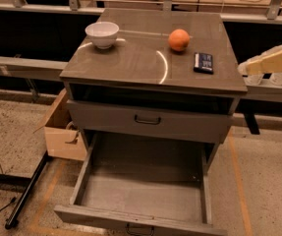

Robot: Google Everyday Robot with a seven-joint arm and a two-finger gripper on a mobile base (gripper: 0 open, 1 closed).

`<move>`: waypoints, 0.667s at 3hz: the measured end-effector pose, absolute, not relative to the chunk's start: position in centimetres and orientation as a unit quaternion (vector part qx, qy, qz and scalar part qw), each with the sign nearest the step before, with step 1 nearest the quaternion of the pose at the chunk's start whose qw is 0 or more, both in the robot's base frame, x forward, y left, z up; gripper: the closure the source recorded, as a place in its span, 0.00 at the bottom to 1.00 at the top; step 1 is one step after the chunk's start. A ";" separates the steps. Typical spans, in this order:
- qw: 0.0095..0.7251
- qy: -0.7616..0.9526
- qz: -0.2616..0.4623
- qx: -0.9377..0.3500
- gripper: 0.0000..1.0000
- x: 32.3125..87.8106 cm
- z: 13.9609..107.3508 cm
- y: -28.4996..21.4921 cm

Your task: Place orange into middle drawer

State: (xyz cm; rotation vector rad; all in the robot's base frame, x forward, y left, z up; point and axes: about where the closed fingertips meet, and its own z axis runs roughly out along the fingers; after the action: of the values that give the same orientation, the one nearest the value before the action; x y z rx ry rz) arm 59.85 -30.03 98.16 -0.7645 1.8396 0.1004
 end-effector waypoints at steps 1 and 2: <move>0.542 0.778 0.050 -0.312 0.00 61.6 96.6 -29.5; 0.565 0.769 0.062 -0.292 0.00 65.4 96.2 -29.1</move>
Offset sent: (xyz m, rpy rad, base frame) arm 0.1060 0.0038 -0.0213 0.1543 -0.0857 -0.0565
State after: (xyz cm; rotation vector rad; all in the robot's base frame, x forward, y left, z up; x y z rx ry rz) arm 65.37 -29.12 96.19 -0.6874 1.8079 0.1461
